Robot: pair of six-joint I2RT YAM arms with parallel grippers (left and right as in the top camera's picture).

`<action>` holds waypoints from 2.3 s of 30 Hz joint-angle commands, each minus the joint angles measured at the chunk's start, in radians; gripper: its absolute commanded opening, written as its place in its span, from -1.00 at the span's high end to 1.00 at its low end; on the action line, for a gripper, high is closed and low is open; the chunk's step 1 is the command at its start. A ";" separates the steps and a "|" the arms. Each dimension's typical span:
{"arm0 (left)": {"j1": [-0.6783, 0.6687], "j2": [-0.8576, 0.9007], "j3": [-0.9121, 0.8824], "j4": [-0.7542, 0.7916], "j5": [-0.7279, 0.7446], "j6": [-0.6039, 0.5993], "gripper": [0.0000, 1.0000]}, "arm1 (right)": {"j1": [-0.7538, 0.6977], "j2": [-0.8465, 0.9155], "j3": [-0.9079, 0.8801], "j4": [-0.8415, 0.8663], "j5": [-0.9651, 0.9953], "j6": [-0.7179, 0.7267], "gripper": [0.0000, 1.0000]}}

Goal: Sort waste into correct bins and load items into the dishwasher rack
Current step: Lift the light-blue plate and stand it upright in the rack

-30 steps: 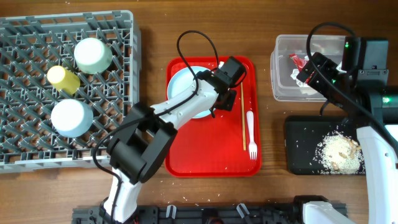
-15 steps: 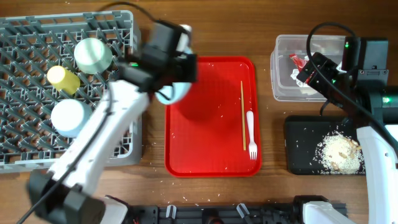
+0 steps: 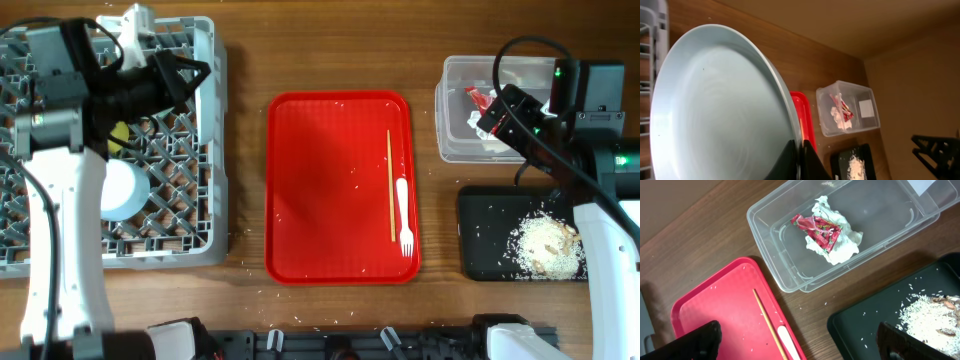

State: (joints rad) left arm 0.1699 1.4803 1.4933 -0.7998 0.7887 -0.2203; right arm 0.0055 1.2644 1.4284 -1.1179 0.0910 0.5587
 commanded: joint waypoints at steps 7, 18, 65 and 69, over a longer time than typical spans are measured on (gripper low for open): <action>0.138 0.252 -0.001 0.107 0.258 0.056 0.92 | -0.003 0.008 0.006 0.003 0.021 -0.008 -0.99; 0.135 0.186 -0.001 0.138 0.239 0.053 0.92 | -0.003 0.008 0.006 0.003 0.021 -0.008 -0.99; 0.100 0.221 -0.003 0.123 0.002 0.000 -0.99 | -0.003 0.008 0.006 0.005 0.021 -0.008 -1.00; 0.177 0.138 -0.003 0.100 0.002 0.000 -1.00 | -0.003 0.008 0.006 0.005 0.021 -0.008 -0.99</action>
State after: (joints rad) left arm 0.2958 1.7008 1.4914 -0.6807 0.7959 -0.2256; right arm 0.0055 1.2644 1.4284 -1.1168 0.0910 0.5587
